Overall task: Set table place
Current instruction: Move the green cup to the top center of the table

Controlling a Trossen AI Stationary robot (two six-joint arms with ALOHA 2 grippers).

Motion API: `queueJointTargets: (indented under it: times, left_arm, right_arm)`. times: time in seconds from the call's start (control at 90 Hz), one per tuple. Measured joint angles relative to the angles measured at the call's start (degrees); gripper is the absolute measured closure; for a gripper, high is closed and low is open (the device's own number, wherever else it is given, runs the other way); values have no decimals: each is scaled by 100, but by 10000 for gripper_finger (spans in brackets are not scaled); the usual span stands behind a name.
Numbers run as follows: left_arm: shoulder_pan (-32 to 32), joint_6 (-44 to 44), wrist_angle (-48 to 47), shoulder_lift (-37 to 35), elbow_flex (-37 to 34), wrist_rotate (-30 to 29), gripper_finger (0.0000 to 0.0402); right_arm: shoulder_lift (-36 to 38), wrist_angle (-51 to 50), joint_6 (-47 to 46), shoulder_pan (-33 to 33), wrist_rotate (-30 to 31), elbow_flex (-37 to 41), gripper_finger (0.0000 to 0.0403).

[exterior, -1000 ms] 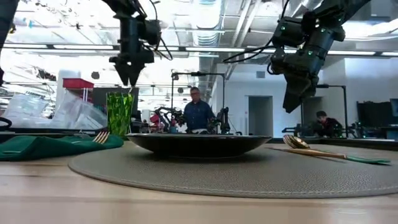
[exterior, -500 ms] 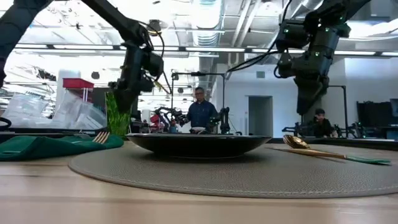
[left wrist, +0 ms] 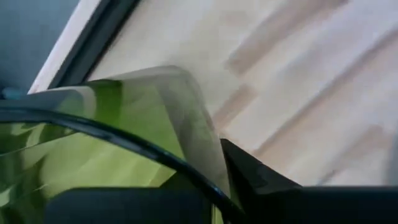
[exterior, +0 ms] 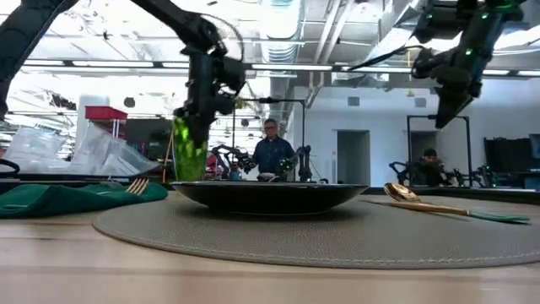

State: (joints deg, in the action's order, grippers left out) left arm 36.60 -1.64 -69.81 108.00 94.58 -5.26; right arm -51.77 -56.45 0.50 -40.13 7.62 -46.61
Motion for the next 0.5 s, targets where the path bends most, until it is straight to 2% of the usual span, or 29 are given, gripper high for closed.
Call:
queueJointTargets:
  times: [0.1,0.256,0.5]
  left_arm:
    - [-508,-1,-13,77,361,58,401]
    - [-1152,126,-269,631,1435,249,401]
    - [-1543,488,-1064,2368,3766,246,401]
  right_arm:
    - [55,-65,2,-136,-12,0,402]
    - [48,-52,57,-202,-22,0,402]
    - [49,-196,61,-180,-27,0,403]
